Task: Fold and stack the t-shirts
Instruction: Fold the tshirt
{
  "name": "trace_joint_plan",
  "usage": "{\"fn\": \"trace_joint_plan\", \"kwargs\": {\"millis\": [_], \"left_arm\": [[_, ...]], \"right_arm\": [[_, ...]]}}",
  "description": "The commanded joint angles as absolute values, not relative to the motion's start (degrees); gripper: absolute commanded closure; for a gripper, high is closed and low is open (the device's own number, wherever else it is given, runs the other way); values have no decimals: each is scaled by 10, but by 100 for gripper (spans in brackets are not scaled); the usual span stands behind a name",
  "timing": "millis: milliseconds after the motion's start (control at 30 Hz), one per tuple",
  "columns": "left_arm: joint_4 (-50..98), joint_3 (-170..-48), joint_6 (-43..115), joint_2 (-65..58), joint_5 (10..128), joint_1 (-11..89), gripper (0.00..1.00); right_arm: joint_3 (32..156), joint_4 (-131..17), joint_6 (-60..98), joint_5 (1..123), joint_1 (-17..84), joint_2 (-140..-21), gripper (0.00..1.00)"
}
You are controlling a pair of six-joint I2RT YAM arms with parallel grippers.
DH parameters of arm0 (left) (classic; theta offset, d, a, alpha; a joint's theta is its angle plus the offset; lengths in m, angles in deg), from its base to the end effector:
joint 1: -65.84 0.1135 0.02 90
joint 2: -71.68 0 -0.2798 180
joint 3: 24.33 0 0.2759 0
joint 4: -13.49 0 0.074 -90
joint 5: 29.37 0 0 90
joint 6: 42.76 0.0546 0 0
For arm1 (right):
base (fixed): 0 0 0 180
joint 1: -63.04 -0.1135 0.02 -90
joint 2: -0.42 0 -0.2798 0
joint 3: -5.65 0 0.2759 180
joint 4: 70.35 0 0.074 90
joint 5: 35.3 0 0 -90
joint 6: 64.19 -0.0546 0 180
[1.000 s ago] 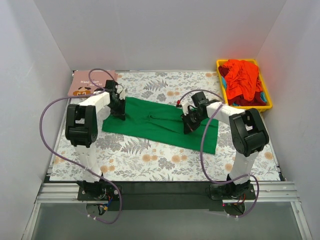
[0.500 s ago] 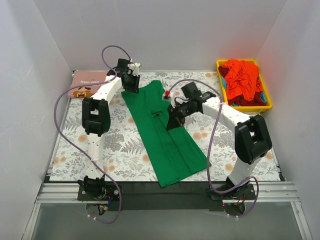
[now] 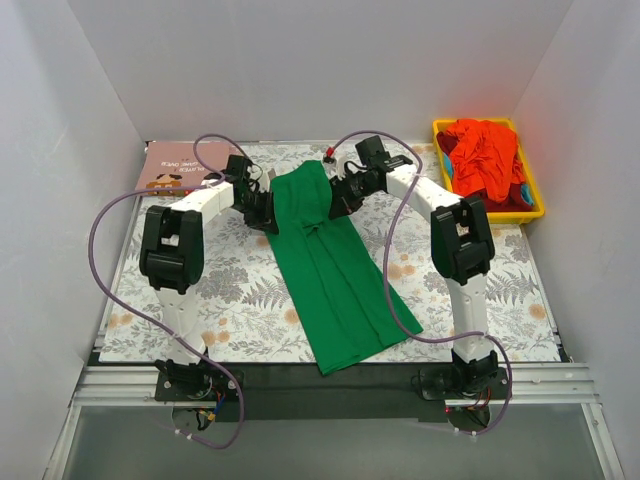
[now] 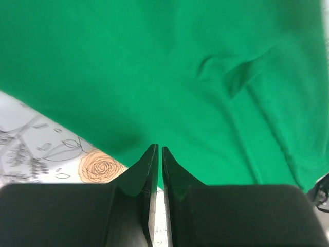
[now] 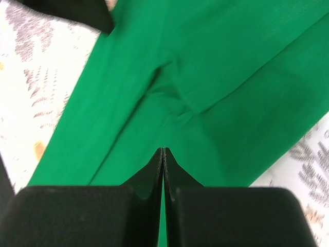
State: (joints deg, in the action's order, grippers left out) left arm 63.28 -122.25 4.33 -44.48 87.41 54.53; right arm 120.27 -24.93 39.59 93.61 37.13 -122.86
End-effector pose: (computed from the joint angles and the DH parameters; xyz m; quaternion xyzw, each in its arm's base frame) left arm 0.4377 -0.1126 0.1645 -0.2176 0.9309 -0.2868 0.0614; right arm 0.4479 0.2557 0.2115 -0.4011 0.8088 0.3458 0.2556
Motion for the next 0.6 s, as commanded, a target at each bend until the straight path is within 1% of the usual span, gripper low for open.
{"fn": "trace_joint_plan", "kwargs": {"millis": [0,133,267,300,400,433,500,533,567], "left_arm": [[619,-1216,21,-443,883,545,94],[628,-1249,21,-488,847,545,97],[635,-1310,36,-549,800,549,99],[647,-1356,39,-583,794,552,99],[685,-1444,50,-640,786,563,99],[697,-1517,53,-680,778,566,99],[727,-1583,68,-717,774,573,99],[738,-1649,74,-749,762,574,99],[746,-1673,80,-761,757,575,98]], "right_arm": [[1255,-275,364,926,369,-1267,95],[1257,-311,350,910,370,-1302,96],[1221,-362,331,884,371,-1309,97],[1216,-370,324,879,373,-1310,98],[1203,-402,302,864,383,-1311,97],[1201,-413,297,858,388,-1311,97],[1211,-441,283,844,392,-1316,96],[1220,-447,278,841,395,-1325,95],[1232,-452,275,834,397,-1334,95]]}}
